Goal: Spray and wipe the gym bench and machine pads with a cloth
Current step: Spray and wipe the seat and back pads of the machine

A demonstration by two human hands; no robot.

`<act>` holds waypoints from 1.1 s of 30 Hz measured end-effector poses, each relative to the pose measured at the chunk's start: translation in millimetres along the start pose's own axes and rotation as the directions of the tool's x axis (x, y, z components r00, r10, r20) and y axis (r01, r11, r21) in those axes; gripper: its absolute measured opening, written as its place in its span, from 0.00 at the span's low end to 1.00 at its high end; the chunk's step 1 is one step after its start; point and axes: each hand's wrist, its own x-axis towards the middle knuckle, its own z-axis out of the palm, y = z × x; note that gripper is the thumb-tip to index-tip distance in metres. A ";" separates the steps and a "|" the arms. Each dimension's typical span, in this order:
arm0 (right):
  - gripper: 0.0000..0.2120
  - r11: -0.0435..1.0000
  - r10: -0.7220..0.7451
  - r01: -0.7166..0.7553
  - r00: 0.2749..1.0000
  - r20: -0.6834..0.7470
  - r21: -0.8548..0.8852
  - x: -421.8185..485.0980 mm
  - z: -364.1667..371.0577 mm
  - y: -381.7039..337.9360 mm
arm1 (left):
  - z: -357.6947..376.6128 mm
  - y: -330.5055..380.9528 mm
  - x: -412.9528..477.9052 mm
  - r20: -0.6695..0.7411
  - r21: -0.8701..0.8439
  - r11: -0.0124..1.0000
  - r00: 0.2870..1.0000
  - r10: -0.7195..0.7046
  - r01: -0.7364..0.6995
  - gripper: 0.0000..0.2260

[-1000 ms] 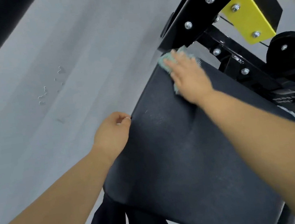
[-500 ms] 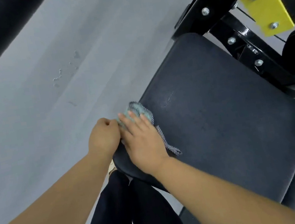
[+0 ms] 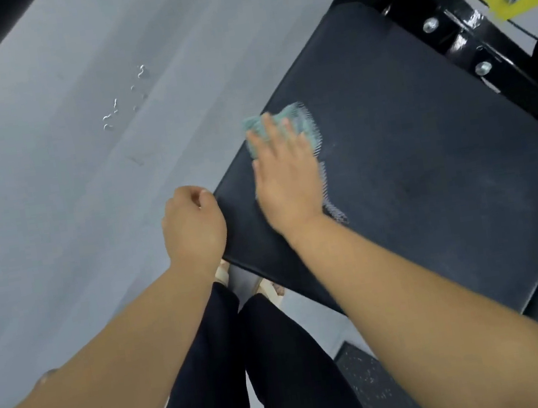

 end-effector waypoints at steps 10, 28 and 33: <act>0.24 0.922 -0.380 0.388 0.911 0.161 -0.017 -113.1 -19.4 53.2 | -2.4 -18.0 -44.3 0.103 0.023 0.993 0.988 0.116 -0.119 0.11; 0.24 0.947 0.320 -0.319 0.947 0.012 -0.049 -59.1 -22.8 33.6 | 19.3 -19.1 -76.8 0.215 0.321 0.828 0.887 0.409 -0.460 0.16; 0.23 0.971 -0.238 0.238 0.961 0.143 0.019 -97.1 -20.9 36.9 | 15.1 -19.0 -72.0 0.257 0.317 0.818 0.873 0.414 -0.481 0.15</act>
